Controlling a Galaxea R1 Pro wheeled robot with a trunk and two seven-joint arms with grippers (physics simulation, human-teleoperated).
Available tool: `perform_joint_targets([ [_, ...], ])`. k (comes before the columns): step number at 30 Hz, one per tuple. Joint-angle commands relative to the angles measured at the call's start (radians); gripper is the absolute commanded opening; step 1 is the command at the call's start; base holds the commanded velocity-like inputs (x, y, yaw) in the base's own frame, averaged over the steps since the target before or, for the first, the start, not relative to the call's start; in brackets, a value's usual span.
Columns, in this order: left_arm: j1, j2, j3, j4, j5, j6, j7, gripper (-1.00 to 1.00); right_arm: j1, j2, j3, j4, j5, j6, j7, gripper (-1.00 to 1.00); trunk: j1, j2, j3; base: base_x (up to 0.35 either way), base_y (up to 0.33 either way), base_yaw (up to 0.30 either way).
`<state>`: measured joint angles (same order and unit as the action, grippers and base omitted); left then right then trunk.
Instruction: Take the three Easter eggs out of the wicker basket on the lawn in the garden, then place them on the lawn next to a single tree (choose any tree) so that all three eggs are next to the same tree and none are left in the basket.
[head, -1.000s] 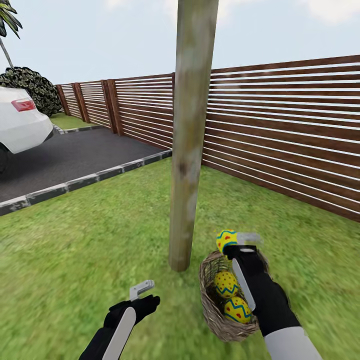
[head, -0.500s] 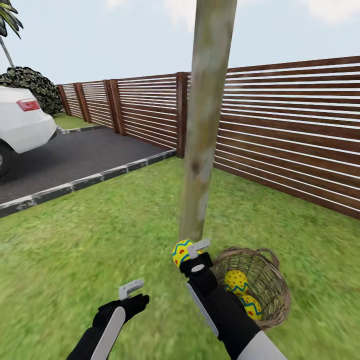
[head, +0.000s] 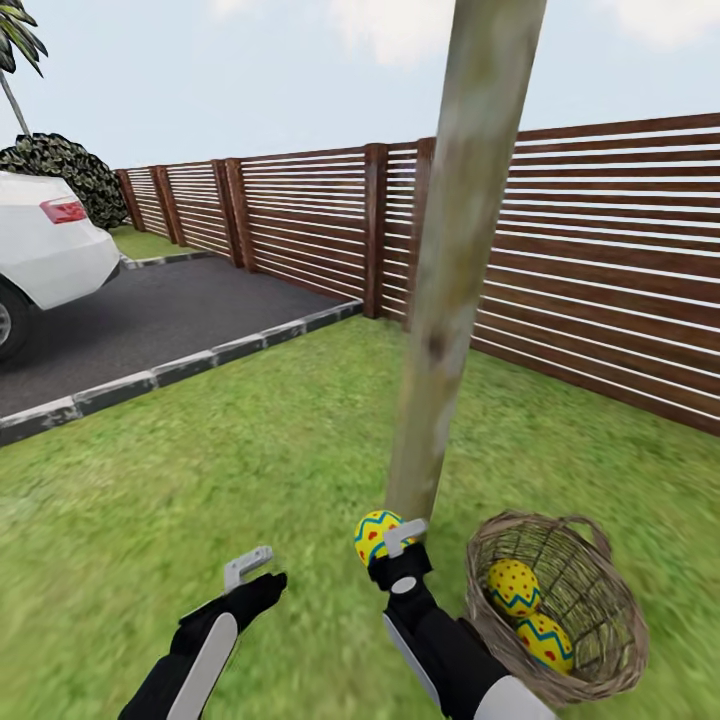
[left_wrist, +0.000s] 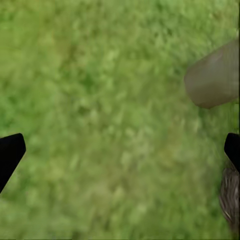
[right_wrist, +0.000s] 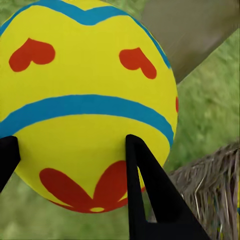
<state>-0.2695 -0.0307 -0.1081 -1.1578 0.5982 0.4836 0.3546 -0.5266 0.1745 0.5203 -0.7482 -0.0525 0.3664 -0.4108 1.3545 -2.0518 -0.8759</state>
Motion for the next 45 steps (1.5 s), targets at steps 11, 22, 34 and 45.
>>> perform_joint_targets([
  [11,-0.001,0.082,0.096,0.083,0.025,-0.001,-0.416,1.00,0.000,-0.016,-0.013,0.089,-0.016,-0.082,-0.006,-1.00,0.000,0.000,-0.001,0.118,0.192,0.000],
  [22,-0.001,0.079,0.085,0.052,0.008,0.010,-0.414,1.00,0.000,-0.024,-0.016,0.105,-0.181,-0.083,-0.006,-1.00,0.035,-0.063,-0.029,-0.001,0.004,0.000],
  [34,-0.001,0.080,0.088,0.052,0.016,0.033,-0.413,1.00,0.000,-0.040,-0.016,0.105,-0.182,-0.082,-0.005,-1.00,0.081,-0.147,-0.067,-0.072,0.000,0.000],
  [45,-0.001,0.078,0.093,0.049,0.021,0.157,-0.417,1.00,0.000,-0.053,-0.016,0.119,-0.182,-0.084,-0.006,-1.00,0.123,-0.224,-0.101,-0.017,0.000,0.000],
])
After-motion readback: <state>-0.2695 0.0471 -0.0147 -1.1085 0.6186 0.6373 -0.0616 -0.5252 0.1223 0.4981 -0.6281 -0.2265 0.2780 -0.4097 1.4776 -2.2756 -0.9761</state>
